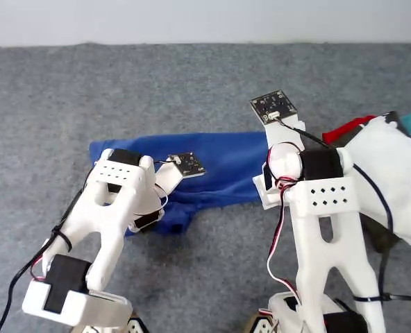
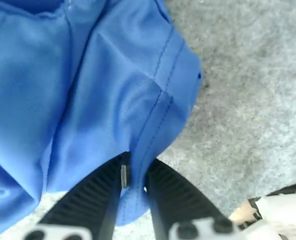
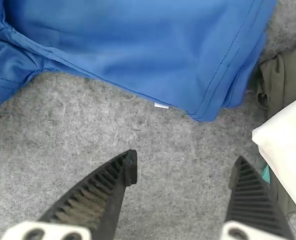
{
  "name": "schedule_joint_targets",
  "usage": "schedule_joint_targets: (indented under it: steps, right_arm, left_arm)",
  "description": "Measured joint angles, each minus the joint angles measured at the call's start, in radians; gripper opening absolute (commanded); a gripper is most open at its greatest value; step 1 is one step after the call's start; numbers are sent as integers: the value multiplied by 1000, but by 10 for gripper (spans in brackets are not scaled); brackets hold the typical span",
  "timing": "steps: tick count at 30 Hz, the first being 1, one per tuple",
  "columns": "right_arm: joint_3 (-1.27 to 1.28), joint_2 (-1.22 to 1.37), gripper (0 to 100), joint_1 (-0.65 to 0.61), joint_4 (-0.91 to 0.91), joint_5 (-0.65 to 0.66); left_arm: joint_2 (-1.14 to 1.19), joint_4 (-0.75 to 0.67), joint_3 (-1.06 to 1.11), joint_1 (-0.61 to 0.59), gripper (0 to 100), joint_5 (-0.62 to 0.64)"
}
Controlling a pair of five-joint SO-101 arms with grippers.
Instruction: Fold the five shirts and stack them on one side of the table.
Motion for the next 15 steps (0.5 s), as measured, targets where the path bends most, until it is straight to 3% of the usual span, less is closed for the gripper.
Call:
schedule_joint_targets:
  steps: [15]
  right_arm:
    - [26,0,303,0,0,0]
  left_arm:
    - [0,-147,-81,-71,29,21]
